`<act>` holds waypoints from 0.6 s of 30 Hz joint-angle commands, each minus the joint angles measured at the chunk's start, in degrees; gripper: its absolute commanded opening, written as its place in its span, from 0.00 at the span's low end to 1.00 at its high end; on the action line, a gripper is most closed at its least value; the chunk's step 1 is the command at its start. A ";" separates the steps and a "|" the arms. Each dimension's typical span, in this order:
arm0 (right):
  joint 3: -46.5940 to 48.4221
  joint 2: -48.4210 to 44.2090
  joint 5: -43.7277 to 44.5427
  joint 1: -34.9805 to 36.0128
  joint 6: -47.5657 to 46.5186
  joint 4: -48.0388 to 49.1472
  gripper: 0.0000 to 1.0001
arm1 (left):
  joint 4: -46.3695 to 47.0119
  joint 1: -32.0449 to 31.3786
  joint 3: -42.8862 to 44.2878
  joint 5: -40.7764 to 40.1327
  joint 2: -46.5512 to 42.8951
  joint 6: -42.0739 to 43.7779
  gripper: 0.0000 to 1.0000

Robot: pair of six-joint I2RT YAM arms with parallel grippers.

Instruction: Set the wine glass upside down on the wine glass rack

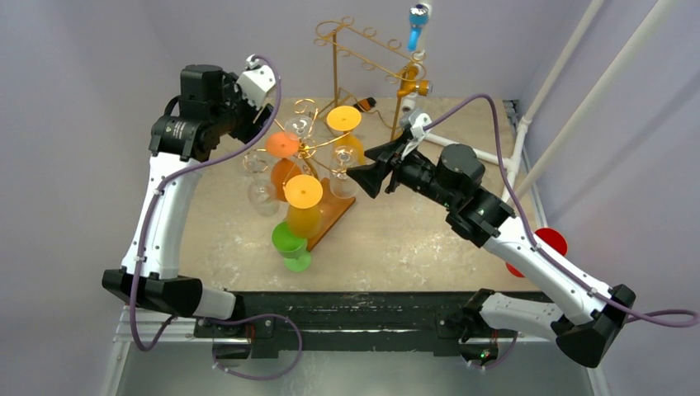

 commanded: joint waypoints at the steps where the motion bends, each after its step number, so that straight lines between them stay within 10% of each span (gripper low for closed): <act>1: 1.54 -1.23 0.80 0.37 -0.89 0.73 0.71 | 2.74 -0.69 0.04 2.16 3.53 -0.37 0.60; 18: 0.40 1.08 -2.33 2.24 0.95 4.31 0.63 | 6.43 -0.68 2.06 -0.33 6.54 1.34 0.49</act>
